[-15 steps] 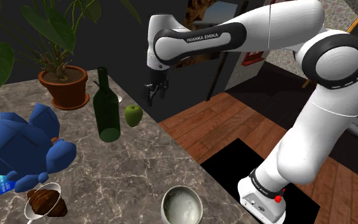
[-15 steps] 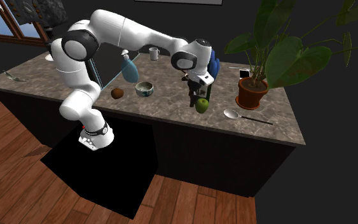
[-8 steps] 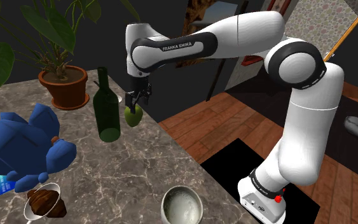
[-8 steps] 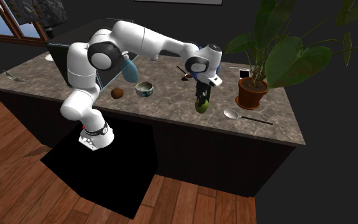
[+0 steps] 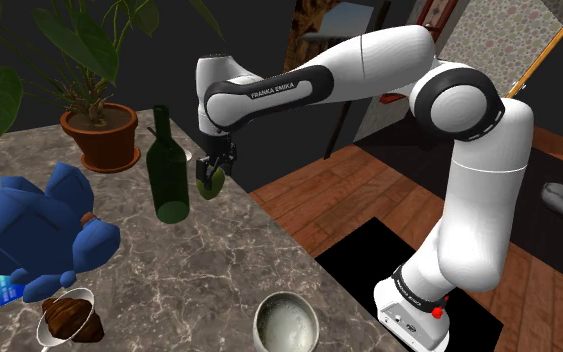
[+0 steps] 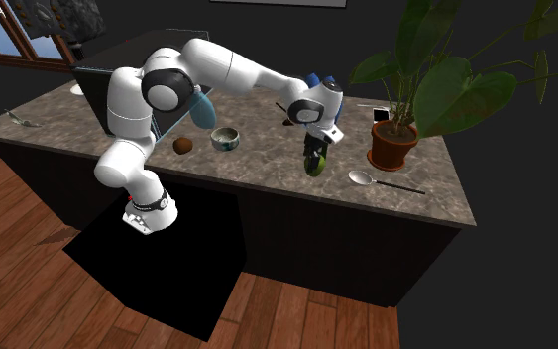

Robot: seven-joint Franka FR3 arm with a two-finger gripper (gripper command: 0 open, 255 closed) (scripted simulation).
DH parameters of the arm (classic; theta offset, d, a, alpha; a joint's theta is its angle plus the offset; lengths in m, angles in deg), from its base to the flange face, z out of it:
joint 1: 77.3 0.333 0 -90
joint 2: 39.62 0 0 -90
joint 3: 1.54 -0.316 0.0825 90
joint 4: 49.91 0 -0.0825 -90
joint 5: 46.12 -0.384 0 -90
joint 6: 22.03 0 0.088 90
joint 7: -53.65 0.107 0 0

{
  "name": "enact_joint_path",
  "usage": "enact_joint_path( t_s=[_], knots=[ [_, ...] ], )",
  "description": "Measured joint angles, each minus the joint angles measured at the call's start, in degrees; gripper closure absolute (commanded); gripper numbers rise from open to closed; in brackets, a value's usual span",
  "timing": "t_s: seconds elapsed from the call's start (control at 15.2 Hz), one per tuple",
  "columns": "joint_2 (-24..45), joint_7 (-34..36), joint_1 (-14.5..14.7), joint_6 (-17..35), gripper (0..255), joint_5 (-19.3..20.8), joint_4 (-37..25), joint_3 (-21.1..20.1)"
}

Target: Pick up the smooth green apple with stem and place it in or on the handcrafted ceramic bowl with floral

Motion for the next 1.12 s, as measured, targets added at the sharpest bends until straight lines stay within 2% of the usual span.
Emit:
enact_joint_path(
  t_s=[0.33,0.4,1.12],
  knots=[
    [0.06,0.02,0.02,0.26,0,0.01,0.18,0.0],
    [0.06,0.02,0.02,0.26,255,0.01,0.18,0.0],
    [-0.11,-0.01,-0.03,-0.01,255,0.0,0.02,0.01]
  ],
)
